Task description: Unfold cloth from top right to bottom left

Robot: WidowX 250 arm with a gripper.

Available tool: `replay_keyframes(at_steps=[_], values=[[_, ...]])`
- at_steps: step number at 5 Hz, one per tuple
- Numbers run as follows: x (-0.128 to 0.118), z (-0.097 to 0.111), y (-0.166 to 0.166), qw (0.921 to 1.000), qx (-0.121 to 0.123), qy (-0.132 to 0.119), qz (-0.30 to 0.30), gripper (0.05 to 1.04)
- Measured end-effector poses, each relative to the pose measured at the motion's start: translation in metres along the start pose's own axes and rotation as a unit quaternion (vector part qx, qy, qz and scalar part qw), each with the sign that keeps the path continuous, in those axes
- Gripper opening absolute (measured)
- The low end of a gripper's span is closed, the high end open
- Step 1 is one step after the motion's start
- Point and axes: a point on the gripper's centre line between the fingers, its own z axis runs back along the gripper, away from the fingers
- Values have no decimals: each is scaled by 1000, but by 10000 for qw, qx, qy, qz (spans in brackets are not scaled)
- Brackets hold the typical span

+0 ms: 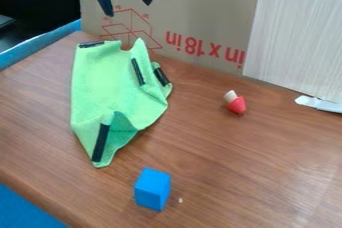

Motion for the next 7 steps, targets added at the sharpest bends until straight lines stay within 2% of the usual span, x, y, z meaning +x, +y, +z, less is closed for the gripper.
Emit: replay_keyframes(at_steps=[1, 2, 3, 5, 6, 7], values=[[-2, -16, 3, 9998, 122, 166, 18, 1001], [-3, -28, 8, 9996, 205, 164, -61, 1001], [-2, -45, 15, 9994, 356, -26, -45, 1001], [-6, -88, 27, 9968, 421, -385, -561, 1001], [-12, -100, 26, 9933, 373, -527, -956, 1001], [-12, -103, 24, 9916, 337, -637, -1073, 1001]])
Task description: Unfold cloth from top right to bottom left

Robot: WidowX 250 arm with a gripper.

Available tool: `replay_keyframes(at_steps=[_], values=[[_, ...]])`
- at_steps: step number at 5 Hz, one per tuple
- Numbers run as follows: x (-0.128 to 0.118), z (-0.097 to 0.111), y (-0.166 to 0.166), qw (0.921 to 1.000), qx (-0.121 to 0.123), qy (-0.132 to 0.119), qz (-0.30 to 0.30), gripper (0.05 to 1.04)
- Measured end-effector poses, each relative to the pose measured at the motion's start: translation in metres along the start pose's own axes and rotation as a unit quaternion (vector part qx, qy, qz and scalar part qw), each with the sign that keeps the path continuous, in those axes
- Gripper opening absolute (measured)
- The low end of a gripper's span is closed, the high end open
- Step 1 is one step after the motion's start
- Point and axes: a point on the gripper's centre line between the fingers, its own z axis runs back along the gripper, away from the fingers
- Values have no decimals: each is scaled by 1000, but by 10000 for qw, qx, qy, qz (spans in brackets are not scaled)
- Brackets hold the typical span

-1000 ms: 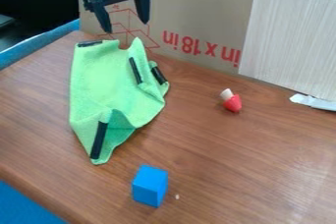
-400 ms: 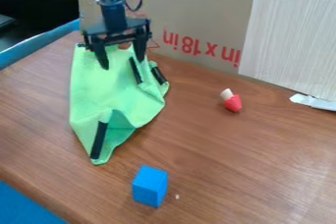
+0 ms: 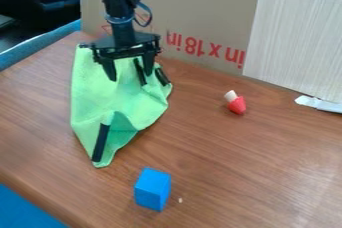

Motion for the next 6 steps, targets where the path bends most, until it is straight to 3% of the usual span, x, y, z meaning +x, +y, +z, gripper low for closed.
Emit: replay_keyframes(at_steps=[2, 3, 4, 5, 6], values=[[-5, -1, -8, 9999, 104, -93, -63, 974], [-5, -1, -11, 9997, 160, -167, 90, 707], [-5, -3, -13, 9995, 238, -78, 173, 374], [-6, -3, -16, 9995, 253, -58, 151, 157], [-7, -2, -16, 9996, 254, -39, 110, 65]])
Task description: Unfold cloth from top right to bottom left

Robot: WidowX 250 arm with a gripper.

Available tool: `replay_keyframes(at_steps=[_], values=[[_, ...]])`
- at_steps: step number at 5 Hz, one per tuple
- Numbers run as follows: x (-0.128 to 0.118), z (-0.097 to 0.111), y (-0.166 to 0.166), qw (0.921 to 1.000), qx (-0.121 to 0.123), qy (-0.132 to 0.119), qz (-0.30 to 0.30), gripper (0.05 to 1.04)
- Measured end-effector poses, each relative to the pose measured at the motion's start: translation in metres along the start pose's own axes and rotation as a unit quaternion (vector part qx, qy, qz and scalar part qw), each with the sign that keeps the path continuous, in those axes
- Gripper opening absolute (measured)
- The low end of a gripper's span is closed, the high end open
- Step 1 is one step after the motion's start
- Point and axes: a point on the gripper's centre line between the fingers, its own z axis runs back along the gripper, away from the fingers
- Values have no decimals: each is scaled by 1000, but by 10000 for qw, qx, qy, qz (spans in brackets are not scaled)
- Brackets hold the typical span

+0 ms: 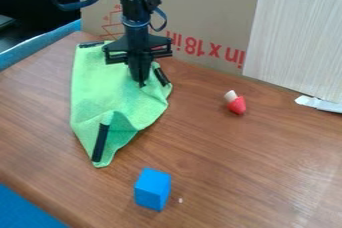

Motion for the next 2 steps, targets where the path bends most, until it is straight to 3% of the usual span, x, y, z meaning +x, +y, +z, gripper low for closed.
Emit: replay_keyframes(at_steps=[1, 2], values=[[-4, 1, -1, 9999, -26, 155, -37, 50], [11, 10, 11, 9994, -51, 258, 221, 50]])
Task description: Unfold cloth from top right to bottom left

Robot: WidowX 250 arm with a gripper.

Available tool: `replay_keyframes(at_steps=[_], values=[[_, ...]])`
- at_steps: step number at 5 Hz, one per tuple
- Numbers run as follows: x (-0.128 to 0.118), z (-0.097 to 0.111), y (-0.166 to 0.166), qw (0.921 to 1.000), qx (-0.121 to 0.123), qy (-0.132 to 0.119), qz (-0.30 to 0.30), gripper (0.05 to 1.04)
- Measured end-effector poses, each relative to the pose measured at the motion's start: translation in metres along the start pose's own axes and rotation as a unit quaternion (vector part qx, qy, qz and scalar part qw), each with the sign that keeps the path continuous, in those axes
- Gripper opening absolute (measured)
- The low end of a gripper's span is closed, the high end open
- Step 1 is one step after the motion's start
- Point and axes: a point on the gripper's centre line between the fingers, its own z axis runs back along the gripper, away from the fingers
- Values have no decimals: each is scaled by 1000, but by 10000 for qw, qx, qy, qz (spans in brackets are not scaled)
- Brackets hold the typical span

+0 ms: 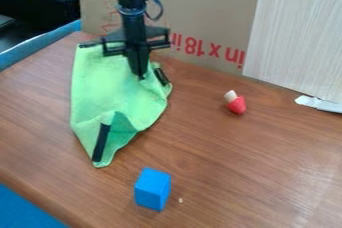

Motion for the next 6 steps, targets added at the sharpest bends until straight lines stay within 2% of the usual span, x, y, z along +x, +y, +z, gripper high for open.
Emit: replay_keyframes(at_steps=[1, 2, 3, 4, 6], values=[[19, 7, 33, 9994, 105, 131, 290, 50], [26, 6, 67, 9986, 267, 302, 346, 50], [31, 2, 97, 9966, 571, 478, 358, 50], [34, 1, 134, 9946, 775, 631, 291, 50], [46, -6, 209, 9923, 877, 865, 131, 50]])
